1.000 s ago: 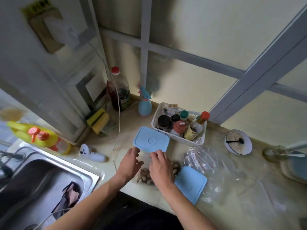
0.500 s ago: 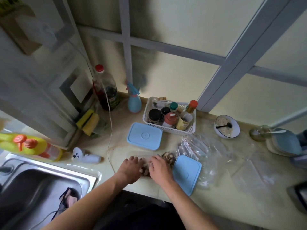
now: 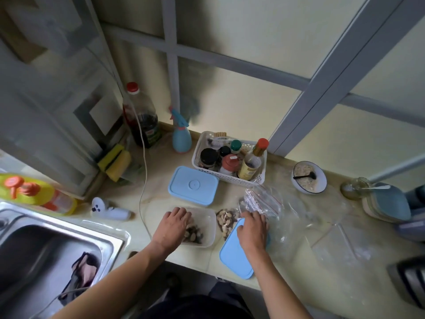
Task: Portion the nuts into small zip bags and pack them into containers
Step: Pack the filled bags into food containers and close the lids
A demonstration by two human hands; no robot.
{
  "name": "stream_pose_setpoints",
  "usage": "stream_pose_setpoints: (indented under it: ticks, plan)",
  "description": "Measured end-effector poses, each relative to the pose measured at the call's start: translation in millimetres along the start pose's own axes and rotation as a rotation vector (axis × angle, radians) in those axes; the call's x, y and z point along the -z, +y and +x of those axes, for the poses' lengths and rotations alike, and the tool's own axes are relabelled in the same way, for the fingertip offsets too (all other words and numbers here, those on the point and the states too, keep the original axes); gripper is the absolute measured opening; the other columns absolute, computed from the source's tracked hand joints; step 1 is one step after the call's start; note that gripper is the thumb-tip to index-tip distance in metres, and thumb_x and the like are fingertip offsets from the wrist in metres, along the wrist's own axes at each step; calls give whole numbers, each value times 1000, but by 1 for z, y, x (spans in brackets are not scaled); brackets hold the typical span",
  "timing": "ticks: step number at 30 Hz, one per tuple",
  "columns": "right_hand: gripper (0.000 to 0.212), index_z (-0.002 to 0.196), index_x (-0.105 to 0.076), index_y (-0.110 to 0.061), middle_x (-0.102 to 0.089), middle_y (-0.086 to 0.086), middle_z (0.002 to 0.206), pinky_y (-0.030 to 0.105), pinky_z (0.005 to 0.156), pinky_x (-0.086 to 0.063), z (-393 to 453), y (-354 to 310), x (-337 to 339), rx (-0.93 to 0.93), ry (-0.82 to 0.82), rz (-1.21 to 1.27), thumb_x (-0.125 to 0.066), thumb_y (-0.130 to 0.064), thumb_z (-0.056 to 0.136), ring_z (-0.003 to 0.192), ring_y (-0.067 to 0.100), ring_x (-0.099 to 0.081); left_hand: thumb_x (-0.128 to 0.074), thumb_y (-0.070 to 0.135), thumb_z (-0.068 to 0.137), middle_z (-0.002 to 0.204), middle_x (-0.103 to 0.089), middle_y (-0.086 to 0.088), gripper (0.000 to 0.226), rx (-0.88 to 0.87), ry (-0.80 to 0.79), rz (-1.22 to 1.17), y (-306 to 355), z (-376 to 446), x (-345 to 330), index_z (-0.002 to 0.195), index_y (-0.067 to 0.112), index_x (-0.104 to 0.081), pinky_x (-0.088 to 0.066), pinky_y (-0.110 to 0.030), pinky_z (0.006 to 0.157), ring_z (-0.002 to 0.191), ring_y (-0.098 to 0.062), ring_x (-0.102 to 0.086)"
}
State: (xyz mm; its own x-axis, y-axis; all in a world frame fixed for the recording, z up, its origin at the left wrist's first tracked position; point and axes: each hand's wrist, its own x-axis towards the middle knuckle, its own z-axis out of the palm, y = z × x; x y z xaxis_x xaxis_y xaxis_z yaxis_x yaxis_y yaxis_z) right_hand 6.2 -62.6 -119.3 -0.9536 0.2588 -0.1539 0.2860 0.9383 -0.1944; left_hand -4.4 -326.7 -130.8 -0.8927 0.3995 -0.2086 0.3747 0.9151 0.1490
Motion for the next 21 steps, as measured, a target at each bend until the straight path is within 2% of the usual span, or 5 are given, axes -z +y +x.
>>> stream_pose_setpoints:
  ticks: [5, 10, 14, 17, 21]
  plan:
    - [20, 96, -64, -16, -63, 7, 102, 44, 86, -48, 16, -27, 58, 115, 22, 271, -65, -2, 81, 102, 34, -58, -70, 28, 69, 97, -65, 3, 46, 46, -7, -50, -9, -12, -18, 115, 22, -66, -54, -34, 72, 91, -24, -61]
    - [23, 91, -49, -17, -53, -2, 91, 40, 67, -44, -2, -79, 114, 432, 46, 379, -63, -3, 79, 82, 22, -51, -38, 33, 96, 98, -61, -2, 34, 149, 202, -362, -8, -9, -11, 108, 19, -67, -51, -40, 78, 93, -26, -51]
    - [24, 92, -53, -18, -56, -6, 95, 37, 79, -46, -21, -104, 110, 758, -12, 428, -56, 0, 77, 90, 20, -52, -26, 46, 103, 95, -68, -8, 48, 617, 408, -1188, -1, -3, 29, 108, 16, -64, -53, -37, 74, 83, -24, -66]
    - [29, 91, -53, -21, -58, -8, 112, 29, 98, -43, -28, -97, 78, 775, -139, 469, -56, 4, 77, 112, 15, -53, -22, 47, 105, 100, -66, -15, 55, 1042, 470, -1736, -9, 4, 47, 112, 10, -63, -52, -38, 73, 86, -28, -64]
    - [33, 93, -51, -20, -48, -7, 144, 25, 114, -28, -35, -67, 31, 724, -286, 372, -49, 6, 74, 141, 10, -35, -57, 42, 89, 97, -69, -4, 35, 980, 278, -1351, -30, -5, 41, 105, 15, -71, -47, -34, 81, 96, -26, -64]
